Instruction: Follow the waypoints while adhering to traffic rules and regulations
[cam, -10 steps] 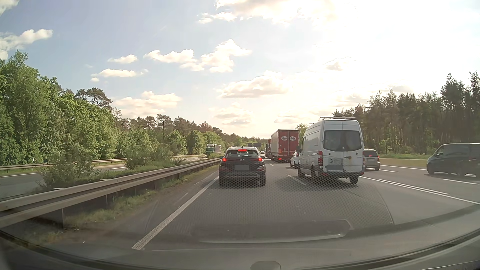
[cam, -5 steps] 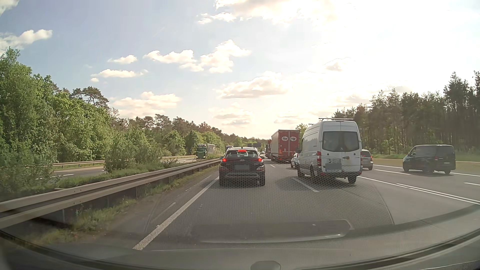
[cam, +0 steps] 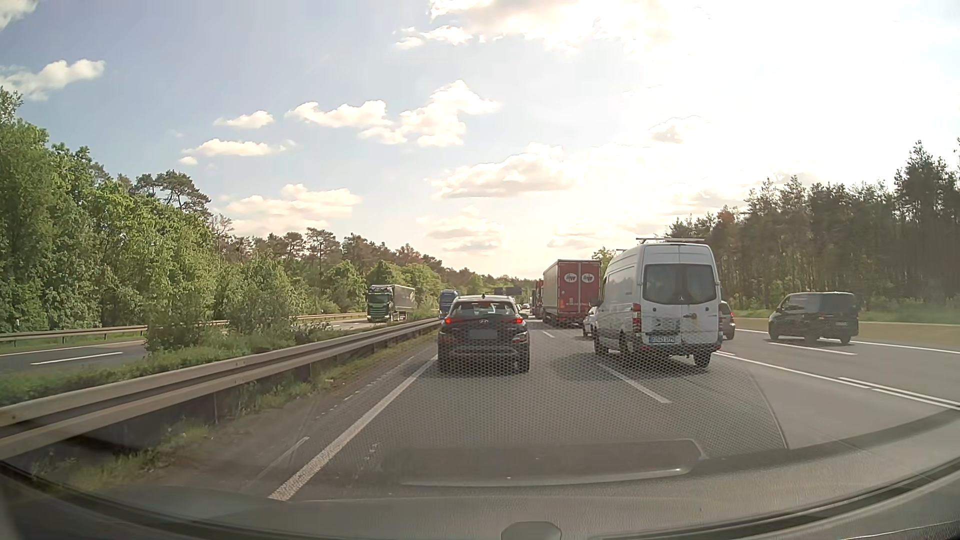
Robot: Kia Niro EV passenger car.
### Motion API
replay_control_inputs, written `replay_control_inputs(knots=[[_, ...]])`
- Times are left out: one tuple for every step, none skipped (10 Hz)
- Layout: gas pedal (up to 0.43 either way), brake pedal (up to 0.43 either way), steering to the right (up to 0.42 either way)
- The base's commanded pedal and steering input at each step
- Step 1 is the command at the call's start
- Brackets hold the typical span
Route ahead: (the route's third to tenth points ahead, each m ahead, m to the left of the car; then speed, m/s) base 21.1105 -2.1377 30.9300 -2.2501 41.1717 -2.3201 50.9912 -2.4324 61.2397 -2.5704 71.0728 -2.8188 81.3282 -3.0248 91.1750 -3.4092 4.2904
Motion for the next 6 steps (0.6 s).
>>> replay_control_inputs(knots=[[0.059, 0.0, -0.001], [0.059, 0.0, -0.001], [0.047, 0.0, -0.002], [0.047, 0.0, -0.002], [0.047, 0.0, -0.002], [0.047, 0.0, -0.002]])
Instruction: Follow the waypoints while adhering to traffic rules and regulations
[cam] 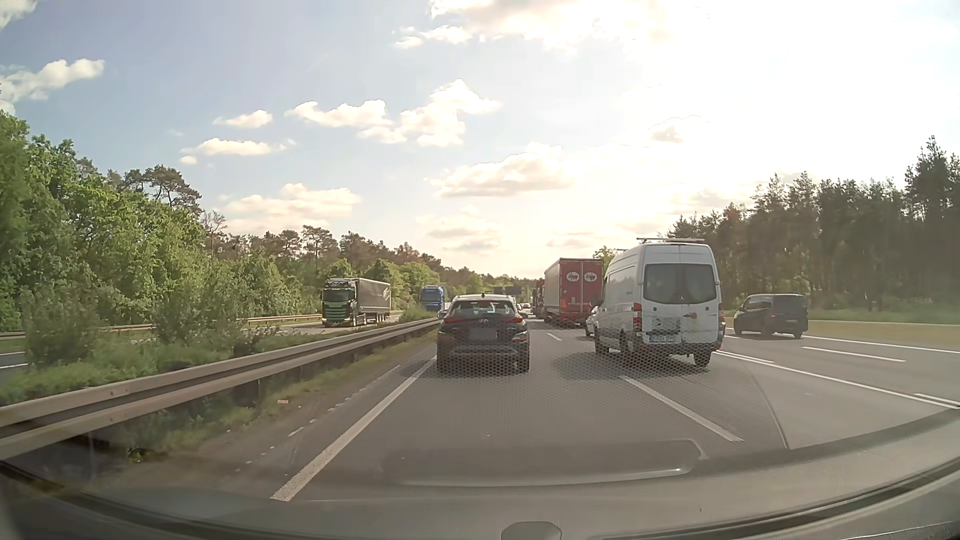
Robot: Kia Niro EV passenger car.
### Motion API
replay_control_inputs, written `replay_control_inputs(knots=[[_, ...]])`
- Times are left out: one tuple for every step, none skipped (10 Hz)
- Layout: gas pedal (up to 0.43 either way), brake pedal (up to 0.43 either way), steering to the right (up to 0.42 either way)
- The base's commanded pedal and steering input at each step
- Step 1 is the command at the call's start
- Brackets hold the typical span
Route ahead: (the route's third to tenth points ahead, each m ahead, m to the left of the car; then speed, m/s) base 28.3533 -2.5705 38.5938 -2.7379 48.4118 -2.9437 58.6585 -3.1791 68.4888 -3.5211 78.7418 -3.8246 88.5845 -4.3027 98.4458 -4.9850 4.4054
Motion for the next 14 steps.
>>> replay_control_inputs(knots=[[0.047, 0.0, -0.002], [0.047, 0.0, -0.002], [0.047, 0.0, -0.001], [0.039, 0.0, -0.001], [0.039, 0.0, -0.001], [0.039, 0.0, -0.001], [0.039, 0.0, -0.001], [0.039, 0.0, 0.0], [0.039, 0.0, 0.0], [0.0, 0.0, 0.0], [0.0, 0.0, 0.0], [0.0, 0.0, 0.0], [0.0, 0.0, 0.0], [0.0, 0.0, 0.0]])
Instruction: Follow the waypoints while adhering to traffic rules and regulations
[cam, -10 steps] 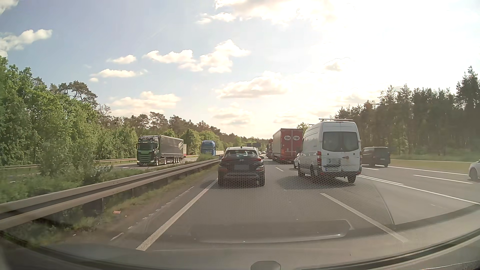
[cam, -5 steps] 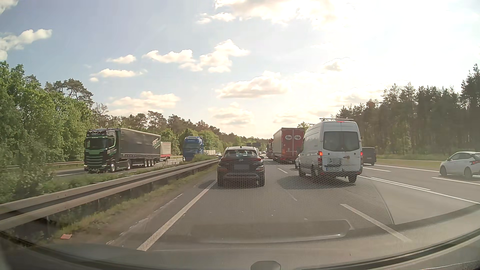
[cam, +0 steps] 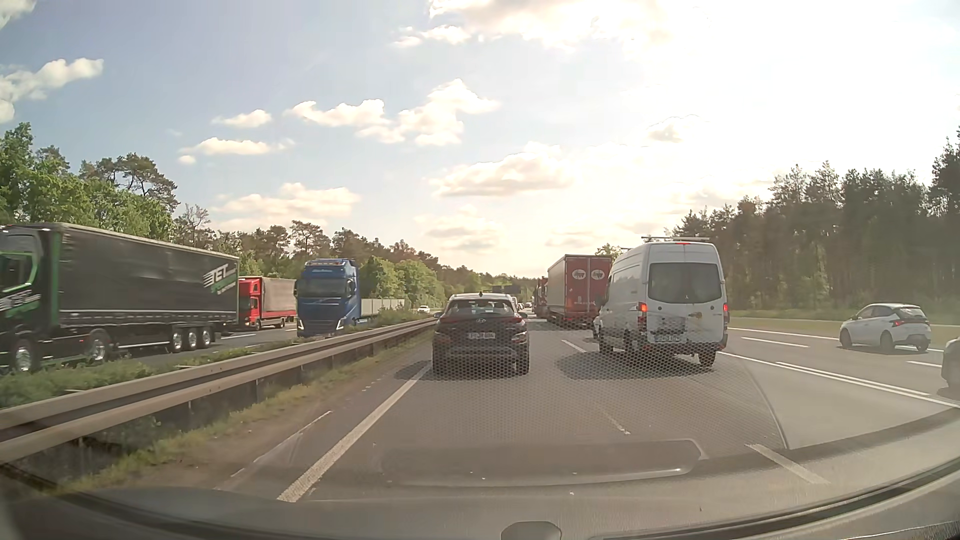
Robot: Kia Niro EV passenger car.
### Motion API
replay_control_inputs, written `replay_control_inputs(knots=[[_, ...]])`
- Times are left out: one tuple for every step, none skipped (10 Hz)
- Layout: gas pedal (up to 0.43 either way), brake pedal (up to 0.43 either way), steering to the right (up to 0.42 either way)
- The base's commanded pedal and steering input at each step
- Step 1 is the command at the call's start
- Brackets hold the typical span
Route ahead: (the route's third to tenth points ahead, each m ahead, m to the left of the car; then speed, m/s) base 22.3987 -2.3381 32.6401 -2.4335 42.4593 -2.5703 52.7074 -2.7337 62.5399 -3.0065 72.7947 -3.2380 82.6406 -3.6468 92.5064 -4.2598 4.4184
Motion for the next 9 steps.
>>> replay_control_inputs(knots=[[0.0, 0.0, 0.0], [0.0, 0.0, 0.0], [0.0, 0.0, 0.0], [0.0, 0.0, 0.001], [0.0, 0.0, 0.002], [0.0, 0.0, 0.002], [0.0, 0.0, 0.004], [0.0, 0.0, 0.005], [0.0, 0.0, 0.005]])
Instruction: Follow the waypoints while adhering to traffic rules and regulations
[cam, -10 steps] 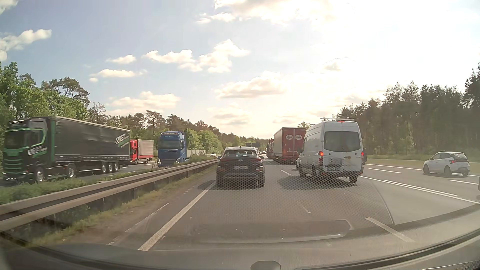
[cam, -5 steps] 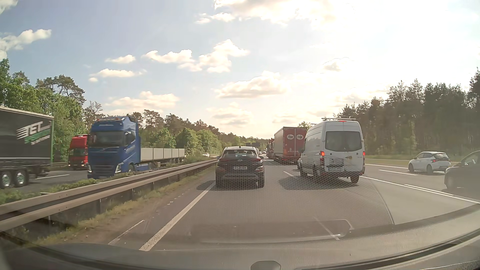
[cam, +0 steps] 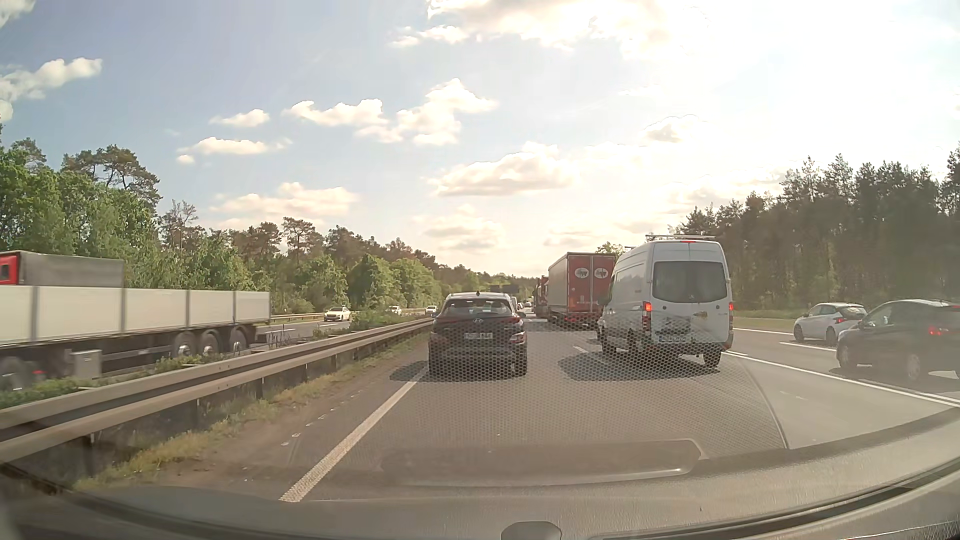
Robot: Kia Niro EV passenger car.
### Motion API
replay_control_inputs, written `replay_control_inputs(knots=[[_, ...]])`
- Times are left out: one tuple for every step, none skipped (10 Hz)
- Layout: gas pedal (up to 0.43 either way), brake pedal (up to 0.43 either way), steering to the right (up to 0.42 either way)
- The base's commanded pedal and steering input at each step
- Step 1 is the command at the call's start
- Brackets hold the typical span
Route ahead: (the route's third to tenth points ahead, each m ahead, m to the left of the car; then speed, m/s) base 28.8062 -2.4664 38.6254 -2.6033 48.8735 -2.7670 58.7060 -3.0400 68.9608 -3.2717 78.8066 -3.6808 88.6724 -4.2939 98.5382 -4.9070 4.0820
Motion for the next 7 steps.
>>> replay_control_inputs(knots=[[0.0, 0.0, 0.005], [0.02, 0.0, 0.005], [0.028, 0.0, 0.005], [0.028, 0.0, 0.005], [0.039, 0.0, 0.005], [0.039, 0.0, 0.005], [0.039, 0.0, 0.005]])
